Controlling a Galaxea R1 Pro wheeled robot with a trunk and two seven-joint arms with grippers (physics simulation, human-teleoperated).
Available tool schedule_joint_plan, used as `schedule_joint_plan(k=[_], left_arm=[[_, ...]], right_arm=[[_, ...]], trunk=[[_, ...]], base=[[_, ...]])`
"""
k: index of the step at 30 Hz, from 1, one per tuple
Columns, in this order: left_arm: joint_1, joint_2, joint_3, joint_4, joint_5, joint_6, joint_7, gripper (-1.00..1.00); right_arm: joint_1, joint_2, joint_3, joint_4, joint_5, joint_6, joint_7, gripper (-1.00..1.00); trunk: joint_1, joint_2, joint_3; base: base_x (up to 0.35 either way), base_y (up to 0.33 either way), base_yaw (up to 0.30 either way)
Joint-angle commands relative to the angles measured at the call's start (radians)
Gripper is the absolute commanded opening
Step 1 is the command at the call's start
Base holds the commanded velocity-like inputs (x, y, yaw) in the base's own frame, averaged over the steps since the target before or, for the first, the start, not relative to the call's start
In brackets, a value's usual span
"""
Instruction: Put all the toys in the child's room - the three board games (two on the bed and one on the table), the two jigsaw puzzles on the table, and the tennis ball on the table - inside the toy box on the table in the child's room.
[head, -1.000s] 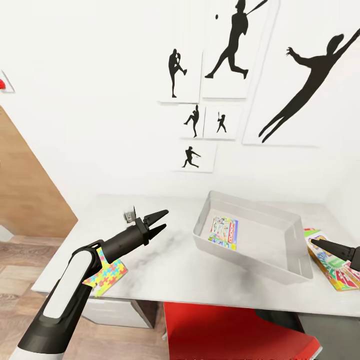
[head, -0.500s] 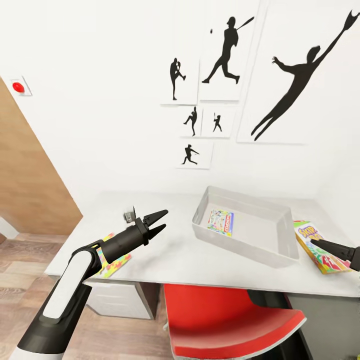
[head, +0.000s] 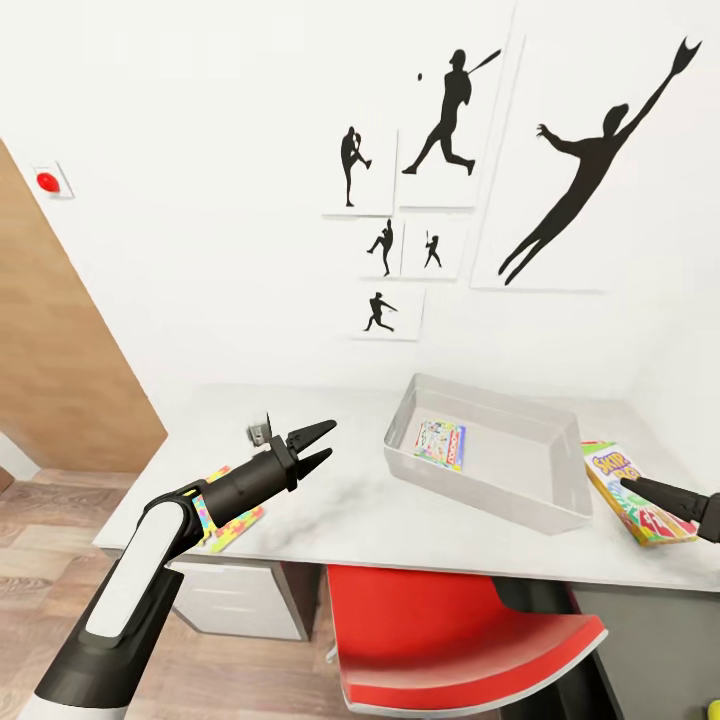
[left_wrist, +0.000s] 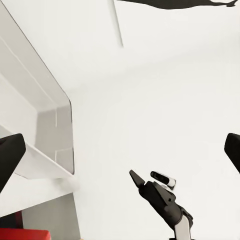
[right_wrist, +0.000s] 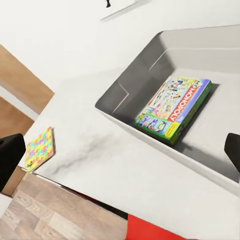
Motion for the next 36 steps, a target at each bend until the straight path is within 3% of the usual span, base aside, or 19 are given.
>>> schedule_joint_plan(k=[1, 6, 13, 27, 36], left_arm=[[-0.001, 0.001, 0.0, 0.0, -0.003, 0.002, -0.005, 1.0], [-0.001, 0.0, -0.001, 0.0, -0.003, 0.002, -0.005, 1.0], [-0.001, 0.0, -0.001, 0.0, -0.003, 0.002, -0.005, 1.0], [-0.001, -0.001, -0.001, 0.0, -0.003, 0.002, -0.005, 1.0], [-0.001, 0.0, -0.001, 0.0, -0.003, 0.002, -0.006, 1.0]], right_arm=[[-0.001, 0.0, -0.001, 0.0, 0.0, 0.004, 0.003, 1.0], [0.003, 0.002, 0.006, 0.0, -0.001, -0.05, 0.009, 1.0], [0.006, 0.002, 0.005, 0.0, -0.003, -0.071, 0.013, 1.0], [0.004, -0.003, -0.006, 0.0, -0.005, 0.008, 0.015, 1.0], [0.002, -0.005, -0.005, 0.0, -0.005, 0.016, 0.012, 1.0]], trunk=[[0.001, -0.002, -0.002], [0.001, -0.002, -0.001], [0.001, -0.002, 0.0], [0.001, -0.002, 0.013], [0.001, -0.002, 0.027]], base=[[-0.006, 0.0, 0.0], [-0.004, 0.0, 0.0], [-0.002, 0.0, 0.0], [0.0, 0.0, -0.046], [0.0, 0.0, -0.067]])
